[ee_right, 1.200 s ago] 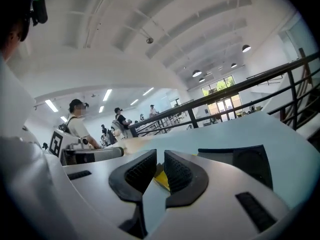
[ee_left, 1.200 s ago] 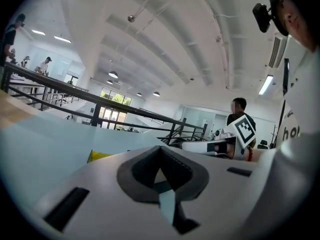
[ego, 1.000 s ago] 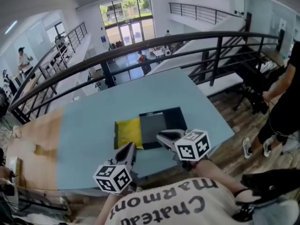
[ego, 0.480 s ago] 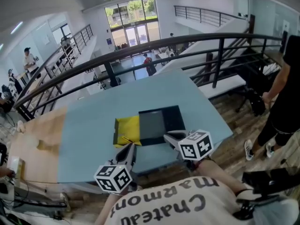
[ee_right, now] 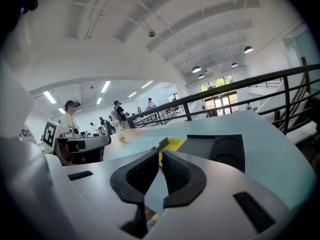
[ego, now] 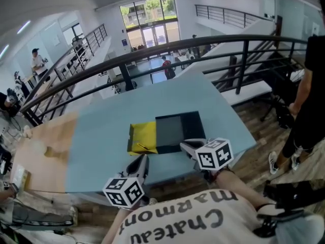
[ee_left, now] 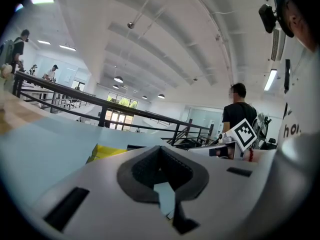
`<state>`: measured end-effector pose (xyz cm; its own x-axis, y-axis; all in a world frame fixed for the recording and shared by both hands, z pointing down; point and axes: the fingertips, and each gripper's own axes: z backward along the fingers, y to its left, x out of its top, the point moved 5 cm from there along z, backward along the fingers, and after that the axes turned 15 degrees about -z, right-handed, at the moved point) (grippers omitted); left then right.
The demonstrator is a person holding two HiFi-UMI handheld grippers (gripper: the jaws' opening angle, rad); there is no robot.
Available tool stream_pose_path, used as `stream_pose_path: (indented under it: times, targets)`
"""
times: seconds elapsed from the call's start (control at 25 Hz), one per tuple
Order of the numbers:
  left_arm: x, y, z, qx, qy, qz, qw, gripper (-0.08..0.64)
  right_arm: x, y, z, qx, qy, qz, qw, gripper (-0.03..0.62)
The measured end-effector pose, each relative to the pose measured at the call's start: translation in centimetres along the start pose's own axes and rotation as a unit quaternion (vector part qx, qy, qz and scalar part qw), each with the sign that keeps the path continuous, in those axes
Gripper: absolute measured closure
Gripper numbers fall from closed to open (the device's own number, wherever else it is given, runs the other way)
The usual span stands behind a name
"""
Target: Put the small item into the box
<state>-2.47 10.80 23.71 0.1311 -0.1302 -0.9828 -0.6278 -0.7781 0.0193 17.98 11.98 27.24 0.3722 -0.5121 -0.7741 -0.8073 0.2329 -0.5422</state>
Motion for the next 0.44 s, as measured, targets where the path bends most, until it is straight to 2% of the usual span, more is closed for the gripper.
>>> stream_pose_path:
  times: [0.44]
  targets:
    - [-0.06,0.44,0.62,0.005,0.004,0.003,1.0,0.558,-0.34,0.18,-0.46,-0.007,0.013,0.006,1.0,0.543]
